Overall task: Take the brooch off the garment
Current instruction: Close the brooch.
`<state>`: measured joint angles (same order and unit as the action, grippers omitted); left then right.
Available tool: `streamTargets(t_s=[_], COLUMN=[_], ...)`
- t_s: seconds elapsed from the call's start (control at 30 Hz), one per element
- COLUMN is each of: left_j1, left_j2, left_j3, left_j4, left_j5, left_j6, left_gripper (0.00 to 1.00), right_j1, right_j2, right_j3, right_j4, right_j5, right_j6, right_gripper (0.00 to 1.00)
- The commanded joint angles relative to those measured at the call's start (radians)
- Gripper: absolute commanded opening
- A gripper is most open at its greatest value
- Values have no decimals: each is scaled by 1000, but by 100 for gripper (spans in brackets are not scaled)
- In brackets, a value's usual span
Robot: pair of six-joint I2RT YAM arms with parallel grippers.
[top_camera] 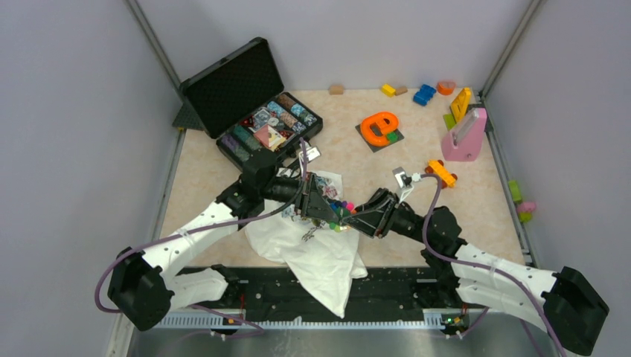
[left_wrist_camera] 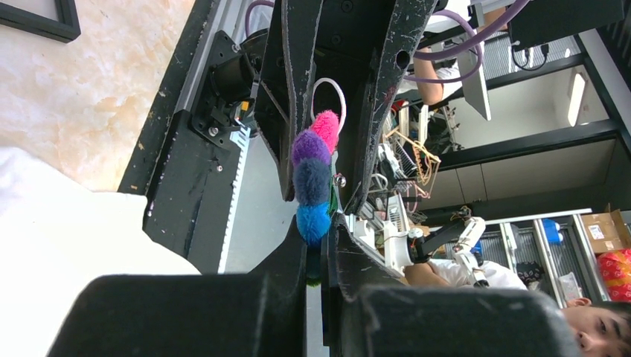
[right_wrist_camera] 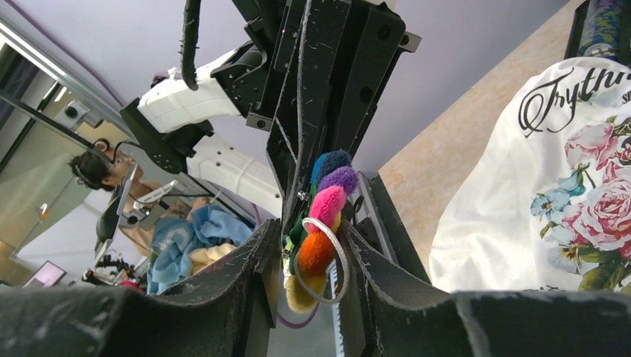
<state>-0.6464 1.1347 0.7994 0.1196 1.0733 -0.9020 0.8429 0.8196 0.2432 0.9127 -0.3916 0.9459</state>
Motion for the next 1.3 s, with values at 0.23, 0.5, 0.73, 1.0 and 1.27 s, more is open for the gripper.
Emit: streamTargets(t_s=[0.23,0.5,0.73,1.0,1.27], left_j1=[-14,-15,-18,-20,-20], left_j2=[-12,-10,-9,-8,-6], left_j3=[27,38,42,46,55], left_j4=[-40,-66,-87,-87,-113], left_j5=[-15,-24,-33,-29,-46], left_j6=[58,74,91,92,112], left_gripper=[0,0,0,0,0], right_j1=[-8,-8,-8,-8,-9], right_j2=[-19,-24,-26,-31,-54], right_j3=[66,64,65,54,38], right_j4=[-61,-90,-130,-134,-137], right_j5=[13,21,36,49,63], right_j6=[-7,-2,3,12,11], right_gripper=[32,31,29,27,30])
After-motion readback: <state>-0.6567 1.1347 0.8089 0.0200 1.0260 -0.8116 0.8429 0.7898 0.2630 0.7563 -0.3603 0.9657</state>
